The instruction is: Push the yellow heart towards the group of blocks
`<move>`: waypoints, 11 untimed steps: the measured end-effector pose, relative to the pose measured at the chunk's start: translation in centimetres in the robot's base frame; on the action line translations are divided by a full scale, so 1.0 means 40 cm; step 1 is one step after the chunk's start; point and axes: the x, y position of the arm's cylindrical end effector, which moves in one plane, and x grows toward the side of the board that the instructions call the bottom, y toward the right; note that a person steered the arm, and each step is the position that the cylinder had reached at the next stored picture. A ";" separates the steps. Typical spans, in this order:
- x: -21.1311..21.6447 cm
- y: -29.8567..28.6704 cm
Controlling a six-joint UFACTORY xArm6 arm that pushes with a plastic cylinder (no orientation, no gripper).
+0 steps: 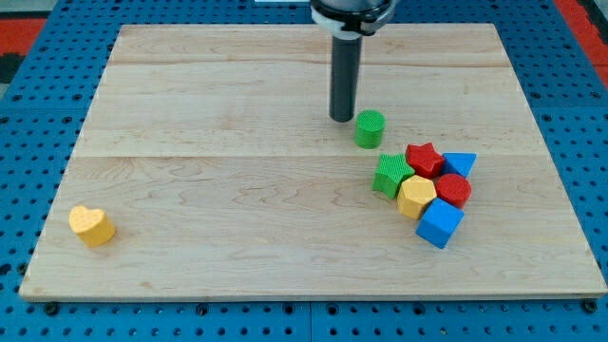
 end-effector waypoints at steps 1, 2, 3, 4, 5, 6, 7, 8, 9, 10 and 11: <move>0.059 0.083; 0.084 0.081; 0.043 -0.219; 0.053 -0.594; 0.209 -0.748; 0.337 -0.824; 0.368 -0.908; 0.430 -0.664; 0.425 -0.344; 0.416 -0.365; 0.381 -0.463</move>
